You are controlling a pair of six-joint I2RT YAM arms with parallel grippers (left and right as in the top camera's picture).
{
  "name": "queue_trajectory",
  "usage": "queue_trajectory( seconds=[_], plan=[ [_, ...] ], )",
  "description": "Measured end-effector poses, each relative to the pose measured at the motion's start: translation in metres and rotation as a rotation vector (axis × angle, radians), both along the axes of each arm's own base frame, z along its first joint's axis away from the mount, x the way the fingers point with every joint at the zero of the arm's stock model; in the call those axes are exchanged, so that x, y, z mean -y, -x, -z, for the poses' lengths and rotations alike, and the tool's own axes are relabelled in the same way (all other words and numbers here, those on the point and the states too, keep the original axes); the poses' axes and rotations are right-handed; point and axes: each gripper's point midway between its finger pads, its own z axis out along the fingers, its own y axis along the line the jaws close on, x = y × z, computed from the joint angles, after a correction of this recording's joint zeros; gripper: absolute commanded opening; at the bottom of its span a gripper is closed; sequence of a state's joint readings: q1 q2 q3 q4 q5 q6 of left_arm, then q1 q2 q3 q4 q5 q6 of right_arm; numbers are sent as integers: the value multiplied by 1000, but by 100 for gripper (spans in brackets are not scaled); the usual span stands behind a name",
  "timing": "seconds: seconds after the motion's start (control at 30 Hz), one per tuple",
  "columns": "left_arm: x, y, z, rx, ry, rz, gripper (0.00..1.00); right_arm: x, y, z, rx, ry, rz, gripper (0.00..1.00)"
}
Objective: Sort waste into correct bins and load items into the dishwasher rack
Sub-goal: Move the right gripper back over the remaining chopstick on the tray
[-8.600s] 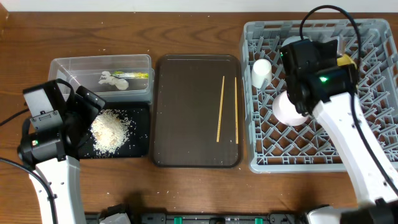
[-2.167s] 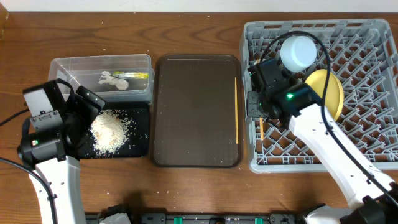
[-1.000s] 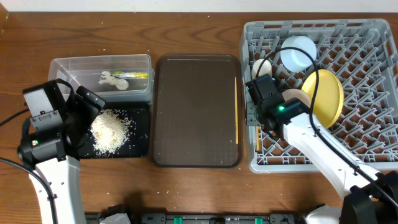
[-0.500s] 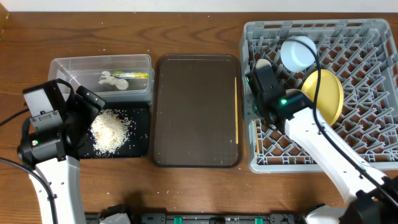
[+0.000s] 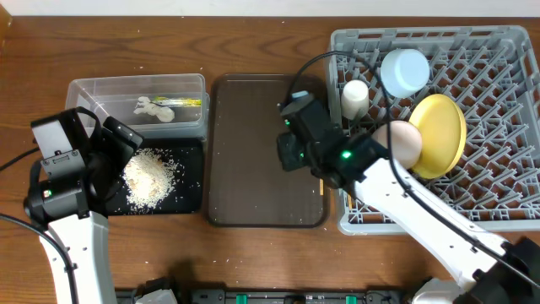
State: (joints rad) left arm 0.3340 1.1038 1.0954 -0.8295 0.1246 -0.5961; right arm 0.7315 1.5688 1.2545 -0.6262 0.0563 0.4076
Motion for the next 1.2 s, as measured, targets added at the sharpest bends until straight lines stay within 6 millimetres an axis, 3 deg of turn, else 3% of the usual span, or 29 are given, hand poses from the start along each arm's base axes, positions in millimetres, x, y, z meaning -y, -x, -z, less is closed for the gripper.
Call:
queue_trajectory(
  seconds=[0.33,0.73,0.97,1.2],
  plan=[
    [0,0,0,0,0,0,94,-2,-3,45,-75,85,4,34],
    [0,0,0,0,0,0,94,21,-2,135,-204,317,43,35],
    [0,0,0,0,0,0,94,30,-4,152,-208,383,60,36],
    [0,0,0,0,0,0,94,32,-8,155,-192,397,70,37]
  ],
)
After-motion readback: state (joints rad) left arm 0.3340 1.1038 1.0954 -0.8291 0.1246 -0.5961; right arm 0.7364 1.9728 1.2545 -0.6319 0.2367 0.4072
